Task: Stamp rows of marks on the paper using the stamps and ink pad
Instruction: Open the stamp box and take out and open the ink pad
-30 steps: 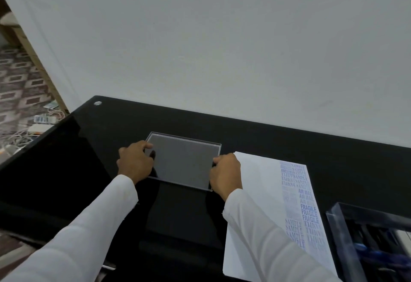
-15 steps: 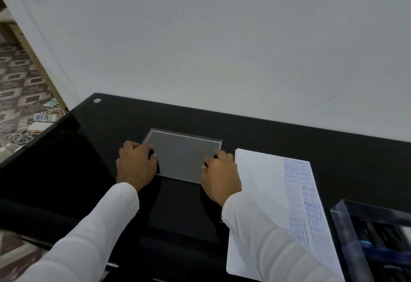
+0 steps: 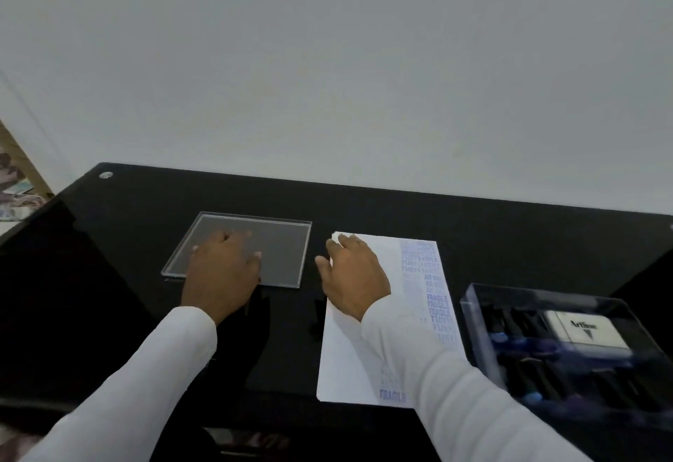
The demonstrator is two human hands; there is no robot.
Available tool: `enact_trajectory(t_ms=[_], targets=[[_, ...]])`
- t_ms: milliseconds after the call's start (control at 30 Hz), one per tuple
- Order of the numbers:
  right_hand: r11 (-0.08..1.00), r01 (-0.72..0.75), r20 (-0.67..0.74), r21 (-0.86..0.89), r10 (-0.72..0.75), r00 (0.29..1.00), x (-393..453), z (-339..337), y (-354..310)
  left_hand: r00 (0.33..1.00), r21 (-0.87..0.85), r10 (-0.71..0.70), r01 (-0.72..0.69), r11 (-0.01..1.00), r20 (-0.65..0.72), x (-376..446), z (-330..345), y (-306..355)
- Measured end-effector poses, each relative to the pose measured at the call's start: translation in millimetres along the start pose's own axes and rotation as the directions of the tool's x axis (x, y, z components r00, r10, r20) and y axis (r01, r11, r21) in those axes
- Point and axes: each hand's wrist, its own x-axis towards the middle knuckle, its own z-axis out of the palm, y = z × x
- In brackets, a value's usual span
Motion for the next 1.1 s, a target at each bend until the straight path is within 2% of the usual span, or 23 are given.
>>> enact_trajectory(t_ms=[100, 233, 467, 700, 833, 1100], targets=[[0.997, -0.076, 0.007, -0.005, 0.076, 0.997, -24, -14, 24, 0.997, -0.047, 0.076, -0.076, 0.996, -0.005, -13, 3, 36], [0.99, -0.139, -0.086, 0.014, 0.139, 0.986, -54, -32, 53, 0.982, -0.077, 0.191, -0.19, 0.979, 0.011, -31, 13, 86], [0.972, -0.236, -0.181, -0.024, 0.228, 0.957, -101, -63, 109, 0.947, -0.289, 0.318, -0.315, 0.904, -0.039, -76, 29, 167], [0.943, -0.334, -0.239, 0.002, 0.325, 0.915, -136, -84, 159, 0.915, -0.266, 0.388, -0.35, 0.898, 0.107, -105, 46, 241], [0.919, -0.394, -0.287, 0.016, 0.381, 0.879, -151, -90, 188, 0.88, -0.303, 0.472, -0.433, 0.849, 0.063, -118, 57, 274], [0.839, -0.542, -0.305, -0.045, 0.505, 0.808, -176, -98, 241, 0.788, -0.336, 0.611, -0.557, 0.759, 0.074, -131, 84, 320]])
